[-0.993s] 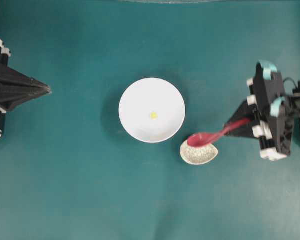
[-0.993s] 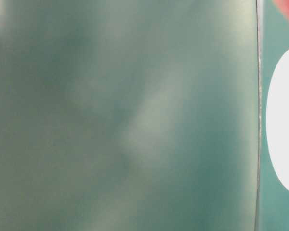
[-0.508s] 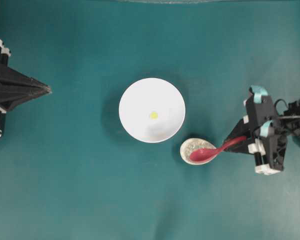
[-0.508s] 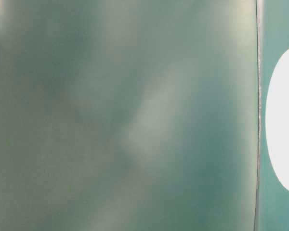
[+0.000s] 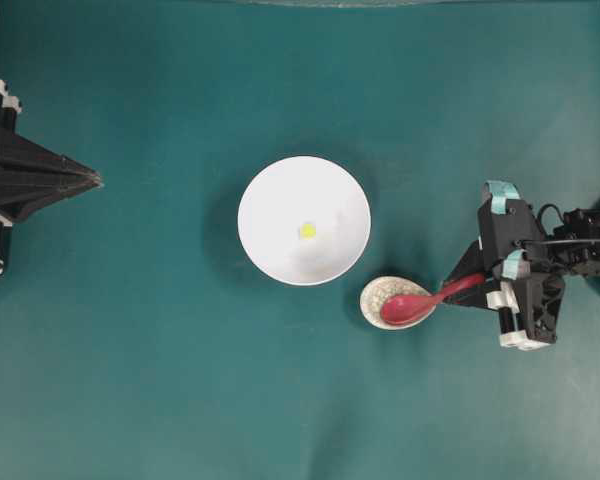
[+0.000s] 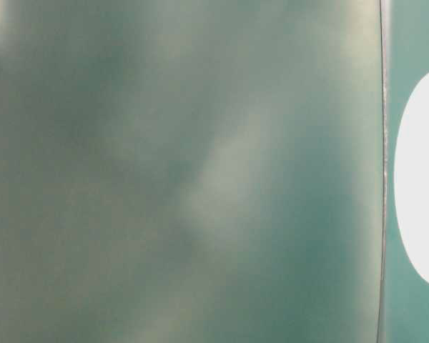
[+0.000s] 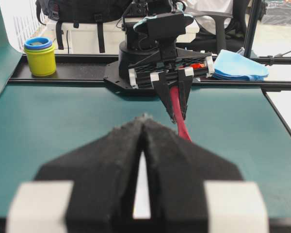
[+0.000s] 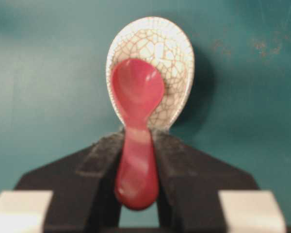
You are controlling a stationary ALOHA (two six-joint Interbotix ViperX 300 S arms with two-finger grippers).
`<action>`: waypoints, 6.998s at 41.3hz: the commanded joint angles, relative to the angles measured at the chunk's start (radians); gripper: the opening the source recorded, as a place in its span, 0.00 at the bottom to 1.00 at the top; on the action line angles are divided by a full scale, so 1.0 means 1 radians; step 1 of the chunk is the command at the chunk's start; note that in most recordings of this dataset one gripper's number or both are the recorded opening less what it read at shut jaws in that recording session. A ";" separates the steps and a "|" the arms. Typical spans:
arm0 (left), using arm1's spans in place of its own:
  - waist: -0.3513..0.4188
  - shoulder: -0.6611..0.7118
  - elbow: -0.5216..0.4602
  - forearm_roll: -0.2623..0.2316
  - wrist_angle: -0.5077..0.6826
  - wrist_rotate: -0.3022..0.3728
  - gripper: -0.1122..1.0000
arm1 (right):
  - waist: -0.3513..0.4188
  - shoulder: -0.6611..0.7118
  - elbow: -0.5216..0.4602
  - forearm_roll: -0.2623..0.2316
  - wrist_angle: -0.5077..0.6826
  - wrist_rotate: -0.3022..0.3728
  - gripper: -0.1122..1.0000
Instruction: Scoop the yellow hexagonal prism block from the bowl with a spoon using the right arm.
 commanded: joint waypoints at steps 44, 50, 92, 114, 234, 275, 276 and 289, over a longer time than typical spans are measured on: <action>0.002 0.011 -0.028 0.005 -0.011 -0.002 0.13 | 0.060 -0.048 0.054 0.006 -0.379 0.000 0.61; 0.002 0.012 -0.026 0.005 -0.003 -0.002 0.13 | 0.087 -0.021 0.103 0.037 -0.503 0.000 0.61; 0.002 0.014 -0.023 0.003 0.041 0.000 0.13 | 0.373 0.336 0.250 0.241 -0.973 0.052 0.62; 0.002 0.014 -0.023 0.003 0.043 0.002 0.13 | 0.374 0.360 0.241 0.229 -0.948 0.064 0.61; 0.002 0.002 -0.026 0.003 0.067 0.017 0.13 | -0.109 -0.127 -0.023 0.227 -0.207 -0.316 0.32; 0.002 -0.026 -0.031 0.005 0.103 0.018 0.13 | -0.426 0.156 -0.543 0.083 0.660 -0.227 0.32; 0.002 -0.026 -0.031 0.005 0.103 0.018 0.13 | -0.426 0.169 -0.558 0.071 0.670 -0.213 0.32; 0.002 -0.028 -0.031 0.003 0.103 0.018 0.13 | -0.426 0.249 -0.650 -0.041 0.815 -0.132 0.32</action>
